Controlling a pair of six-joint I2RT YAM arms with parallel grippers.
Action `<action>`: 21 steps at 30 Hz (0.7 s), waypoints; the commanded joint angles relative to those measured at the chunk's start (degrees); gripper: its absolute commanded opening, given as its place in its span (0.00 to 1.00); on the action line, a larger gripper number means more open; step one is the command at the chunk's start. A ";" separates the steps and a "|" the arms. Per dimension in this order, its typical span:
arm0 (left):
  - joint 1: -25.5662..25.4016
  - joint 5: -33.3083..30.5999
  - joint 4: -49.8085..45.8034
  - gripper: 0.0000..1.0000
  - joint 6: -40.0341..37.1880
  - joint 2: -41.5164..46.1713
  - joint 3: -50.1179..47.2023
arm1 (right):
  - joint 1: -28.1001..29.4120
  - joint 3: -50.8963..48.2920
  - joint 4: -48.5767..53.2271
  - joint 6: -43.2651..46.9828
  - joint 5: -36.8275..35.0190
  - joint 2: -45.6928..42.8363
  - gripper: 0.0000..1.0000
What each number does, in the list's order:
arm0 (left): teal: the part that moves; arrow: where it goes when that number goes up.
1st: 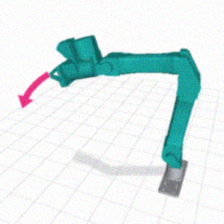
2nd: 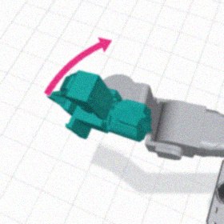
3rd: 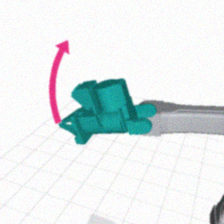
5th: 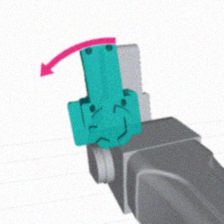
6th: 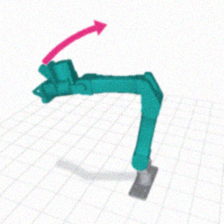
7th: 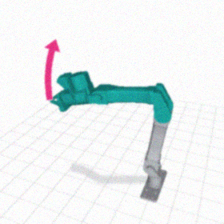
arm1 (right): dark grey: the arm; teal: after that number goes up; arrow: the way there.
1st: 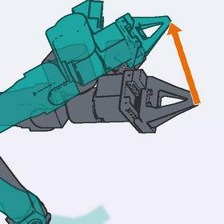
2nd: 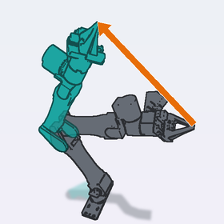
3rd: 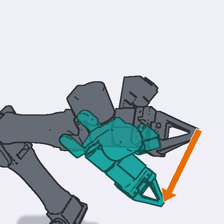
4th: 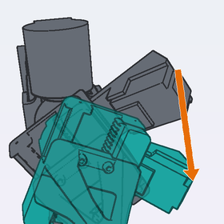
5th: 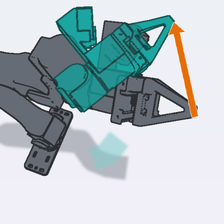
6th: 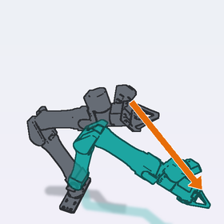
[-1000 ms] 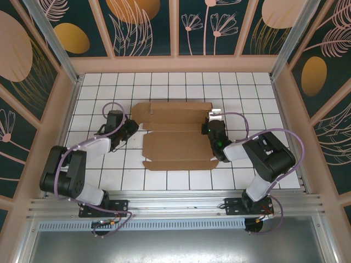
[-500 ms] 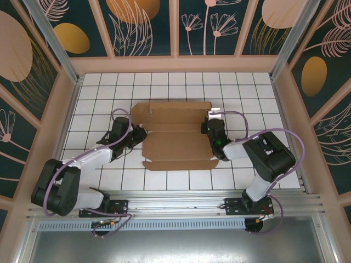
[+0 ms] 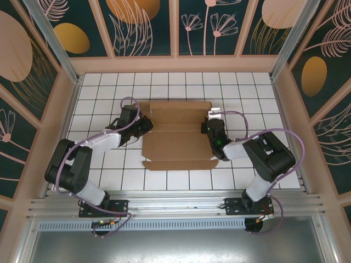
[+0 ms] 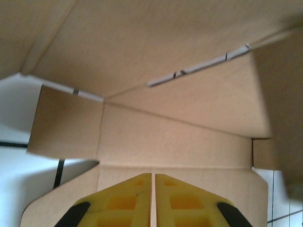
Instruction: Fold the paper box
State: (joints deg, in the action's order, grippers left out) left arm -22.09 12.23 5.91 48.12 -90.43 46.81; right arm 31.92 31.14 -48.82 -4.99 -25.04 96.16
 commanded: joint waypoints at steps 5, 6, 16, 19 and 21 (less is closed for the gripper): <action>2.05 -3.34 -3.76 0.10 -4.36 -4.85 4.63 | -0.02 0.64 3.36 -0.28 0.83 0.42 0.00; 2.47 -3.43 -3.97 0.10 -4.71 -5.42 5.03 | -0.03 0.68 3.45 -0.27 0.98 0.42 0.00; 3.92 -6.57 -6.60 0.25 -7.50 -12.14 8.58 | 0.24 1.11 3.55 -0.43 1.65 0.87 0.00; 3.86 -8.80 -8.11 0.29 -8.81 -13.38 11.61 | 0.42 1.30 3.55 -0.42 1.82 1.13 0.00; 3.93 -10.88 -9.36 0.31 -9.94 -13.75 12.62 | 0.50 1.56 3.57 -0.53 1.83 1.11 0.00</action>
State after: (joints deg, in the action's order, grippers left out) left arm -18.37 5.19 -1.04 40.77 -103.39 56.82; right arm 31.97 31.83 -47.88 -4.86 -24.34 96.16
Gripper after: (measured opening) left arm 0.302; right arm 0.070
